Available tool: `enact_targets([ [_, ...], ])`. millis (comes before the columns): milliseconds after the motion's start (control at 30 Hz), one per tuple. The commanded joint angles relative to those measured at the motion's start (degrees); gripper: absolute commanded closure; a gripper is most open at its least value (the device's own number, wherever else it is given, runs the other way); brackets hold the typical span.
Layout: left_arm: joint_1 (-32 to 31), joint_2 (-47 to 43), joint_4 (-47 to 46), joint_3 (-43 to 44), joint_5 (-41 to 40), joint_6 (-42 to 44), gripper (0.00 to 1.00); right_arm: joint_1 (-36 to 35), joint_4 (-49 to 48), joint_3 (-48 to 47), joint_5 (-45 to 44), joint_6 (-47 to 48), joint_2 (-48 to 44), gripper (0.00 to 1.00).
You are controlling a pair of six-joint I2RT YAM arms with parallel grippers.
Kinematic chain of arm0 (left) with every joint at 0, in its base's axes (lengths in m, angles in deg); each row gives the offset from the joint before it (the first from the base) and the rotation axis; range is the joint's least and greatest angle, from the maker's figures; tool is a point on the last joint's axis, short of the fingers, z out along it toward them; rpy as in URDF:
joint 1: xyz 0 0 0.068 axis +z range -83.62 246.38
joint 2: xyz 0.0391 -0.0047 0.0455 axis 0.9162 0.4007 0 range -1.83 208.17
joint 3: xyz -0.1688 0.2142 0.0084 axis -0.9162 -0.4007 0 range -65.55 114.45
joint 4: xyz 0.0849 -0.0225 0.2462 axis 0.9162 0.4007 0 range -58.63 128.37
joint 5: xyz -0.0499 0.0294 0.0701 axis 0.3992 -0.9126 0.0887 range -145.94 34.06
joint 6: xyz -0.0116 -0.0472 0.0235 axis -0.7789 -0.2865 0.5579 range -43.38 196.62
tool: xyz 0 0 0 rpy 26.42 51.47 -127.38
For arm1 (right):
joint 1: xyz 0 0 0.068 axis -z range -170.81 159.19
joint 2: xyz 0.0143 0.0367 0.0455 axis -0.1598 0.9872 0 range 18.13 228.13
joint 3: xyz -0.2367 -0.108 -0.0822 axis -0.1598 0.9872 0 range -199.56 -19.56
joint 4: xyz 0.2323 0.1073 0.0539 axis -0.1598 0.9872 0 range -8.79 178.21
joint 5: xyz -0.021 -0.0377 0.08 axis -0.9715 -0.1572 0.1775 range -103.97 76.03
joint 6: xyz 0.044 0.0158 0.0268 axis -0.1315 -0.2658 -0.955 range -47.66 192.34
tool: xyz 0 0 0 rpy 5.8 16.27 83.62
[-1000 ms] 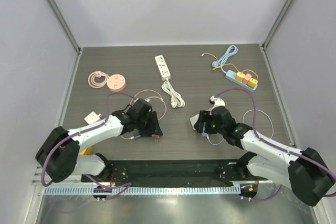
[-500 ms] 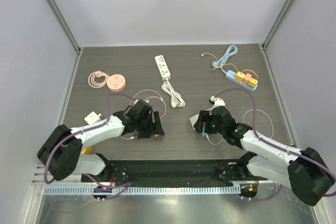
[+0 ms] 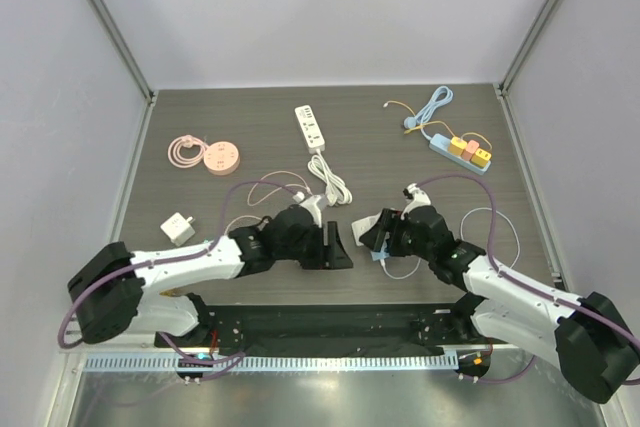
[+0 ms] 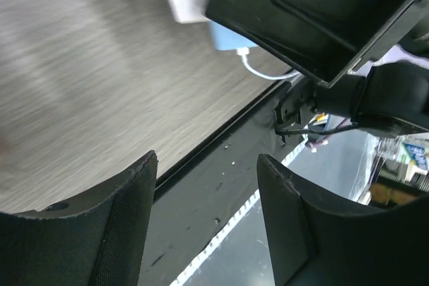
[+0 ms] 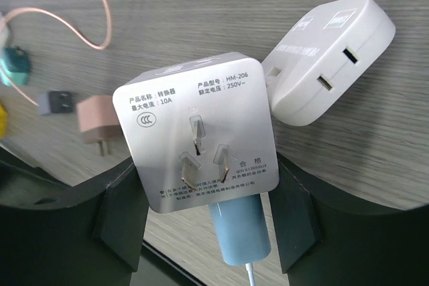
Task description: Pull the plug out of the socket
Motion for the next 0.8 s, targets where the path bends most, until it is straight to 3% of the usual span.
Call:
enact_targets([
  [0,-3.69,6.09,-6.63,4.22,-4.41,-0.68,0.37,-0.29,-7.91,-1.75,0.39,-6.81,-1.29,0.99],
  [233,-9.14,17.1,-7.33,11.96,-14.08,0.63,0.3,-0.2,-9.3,0.69,-2.52,-17.88,-3.47,0.99],
  [400,-11.16,17.73,-7.77,13.46,-20.84,2.39,0.31,-0.2,-8.96,3.69,-5.05,-24.55,-7.78,0.99],
  [767,-11.95,20.45,-15.5,12.23,-23.31,1.07,0.32,-0.29,-10.45,7.3,-7.0,-33.09,-13.06,0.99],
])
